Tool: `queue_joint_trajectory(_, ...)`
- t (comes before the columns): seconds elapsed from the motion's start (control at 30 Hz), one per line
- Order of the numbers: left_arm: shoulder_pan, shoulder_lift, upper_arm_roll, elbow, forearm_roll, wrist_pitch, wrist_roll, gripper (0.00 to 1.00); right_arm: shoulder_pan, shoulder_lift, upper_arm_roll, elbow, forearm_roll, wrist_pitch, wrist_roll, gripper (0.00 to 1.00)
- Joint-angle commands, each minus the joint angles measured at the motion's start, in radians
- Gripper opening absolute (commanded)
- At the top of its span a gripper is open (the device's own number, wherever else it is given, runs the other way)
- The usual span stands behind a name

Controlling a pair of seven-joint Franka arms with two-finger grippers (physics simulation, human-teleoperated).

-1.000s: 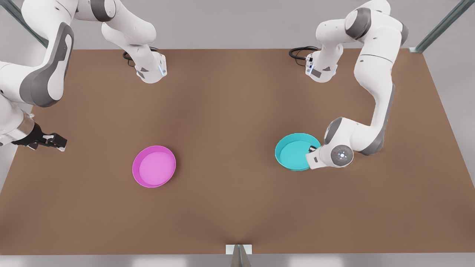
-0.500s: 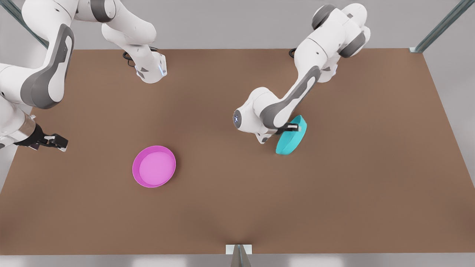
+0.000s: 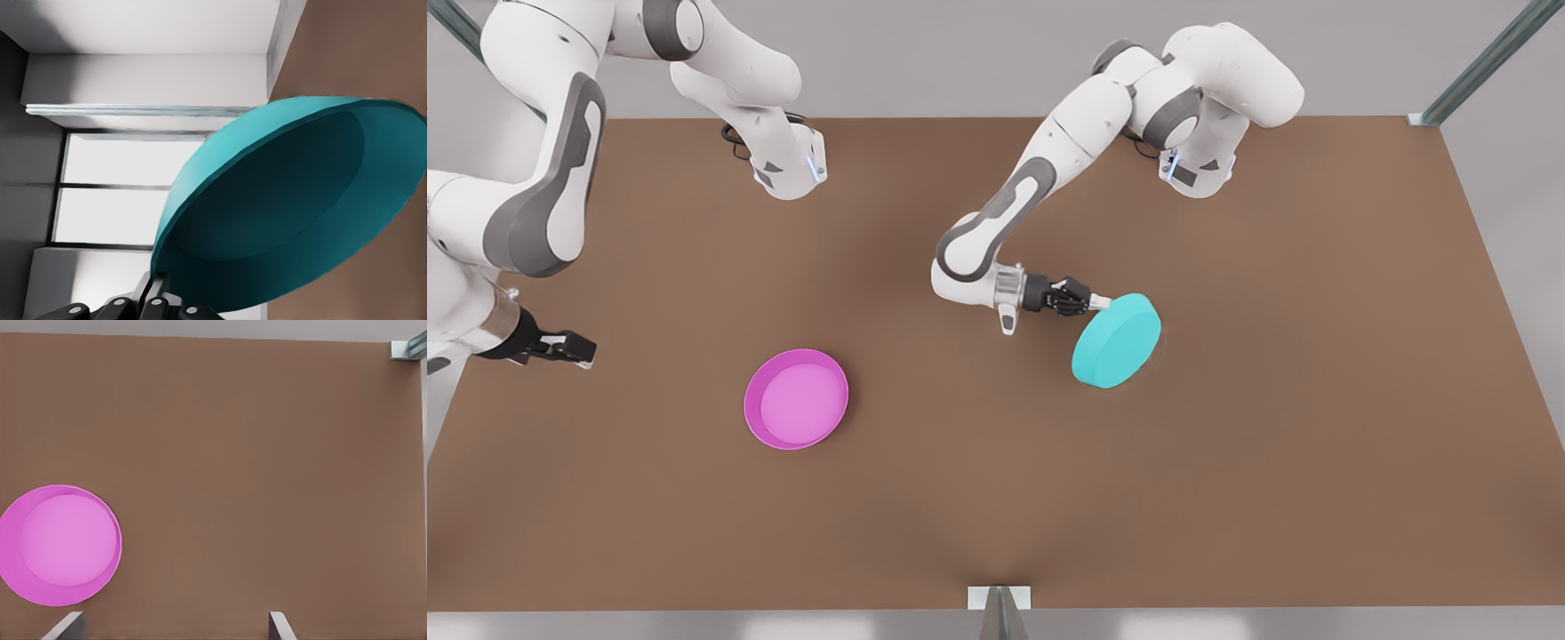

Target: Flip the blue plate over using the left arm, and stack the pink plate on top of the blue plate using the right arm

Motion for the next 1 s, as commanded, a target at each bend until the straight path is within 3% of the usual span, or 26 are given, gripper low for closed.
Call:
queue_joint_trajectory(0.0, -0.002, 0.005, 0.000, 0.000, -0.008, 0.001, -0.004, 0.21, 0.001, 0.001, 0.000, 0.000, 0.000, 0.000, 0.000, 1.00)
queue_joint_trajectory(0.3, -0.034, 0.070, -0.001, 0.000, -0.009, -0.005, -0.030, 0.22, 0.000, 0.007, 0.000, 0.003, 0.002, 0.003, 0.000, 1.00)
queue_joint_trajectory(0.37, -0.037, 0.070, -0.001, 0.000, -0.009, -0.007, -0.032, 1.00, 0.001, 0.008, 0.000, 0.006, 0.002, 0.009, 0.000, 1.00)
queue_joint_trajectory(0.6, -0.103, 0.070, -0.012, 0.001, -0.028, -0.018, -0.030, 1.00, -0.017, 0.017, -0.015, 0.012, -0.011, 0.037, 0.002, 1.00)
queue_joint_trajectory(0.87, -0.169, 0.065, -0.013, 0.182, -0.293, 0.047, -0.032, 1.00, -0.009, 0.022, -0.005, 0.054, 0.051, -0.019, -0.005, 1.00)
queue_joint_trajectory(0.97, -0.181, -0.030, -0.015, 0.255, -0.477, 0.038, -0.030, 1.00, -0.003, -0.021, -0.003, 0.018, 0.048, -0.006, -0.002, 1.00)
